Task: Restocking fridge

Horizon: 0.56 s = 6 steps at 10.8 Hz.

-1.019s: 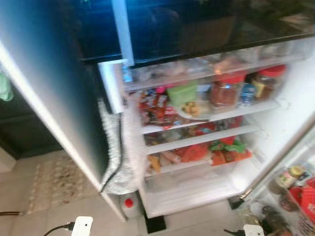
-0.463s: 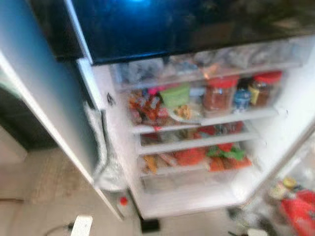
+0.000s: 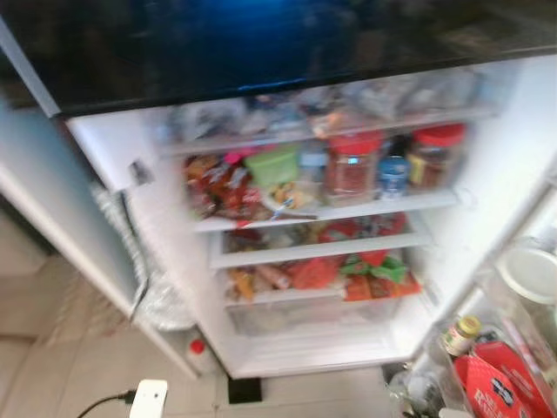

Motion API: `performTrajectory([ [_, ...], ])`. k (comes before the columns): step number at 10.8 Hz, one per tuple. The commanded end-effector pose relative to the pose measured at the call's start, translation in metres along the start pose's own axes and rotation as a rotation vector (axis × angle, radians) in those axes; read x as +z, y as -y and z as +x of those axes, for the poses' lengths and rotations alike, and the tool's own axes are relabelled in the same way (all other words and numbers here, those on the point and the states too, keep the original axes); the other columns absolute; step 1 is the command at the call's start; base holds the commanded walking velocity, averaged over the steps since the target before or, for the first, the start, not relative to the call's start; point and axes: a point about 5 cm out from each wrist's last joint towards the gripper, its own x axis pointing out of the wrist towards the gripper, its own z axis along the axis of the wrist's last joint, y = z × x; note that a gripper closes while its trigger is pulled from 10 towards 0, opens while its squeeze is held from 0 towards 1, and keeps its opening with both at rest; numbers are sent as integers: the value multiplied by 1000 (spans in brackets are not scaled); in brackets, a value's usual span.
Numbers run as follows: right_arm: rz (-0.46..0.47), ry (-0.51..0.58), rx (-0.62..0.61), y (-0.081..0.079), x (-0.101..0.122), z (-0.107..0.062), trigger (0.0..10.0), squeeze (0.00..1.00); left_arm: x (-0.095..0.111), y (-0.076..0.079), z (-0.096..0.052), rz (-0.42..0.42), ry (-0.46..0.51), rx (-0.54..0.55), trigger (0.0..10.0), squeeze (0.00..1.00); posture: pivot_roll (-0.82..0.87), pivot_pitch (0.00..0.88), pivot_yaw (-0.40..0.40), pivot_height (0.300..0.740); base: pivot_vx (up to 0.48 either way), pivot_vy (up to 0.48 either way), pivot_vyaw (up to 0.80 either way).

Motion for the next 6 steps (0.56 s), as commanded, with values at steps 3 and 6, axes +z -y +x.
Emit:
performTrajectory([
  [3,-7,3,-18,0,0,0,10000,0,-2,-10,-1,21,-15,28,10000,0,-112,0,88,740,0,0,0],
  [6,-9,0,-59,8,0,0,10000,0,-1,-9,-1,11,-13,26,10000,0,-109,2,83,740,0,0,0],
])
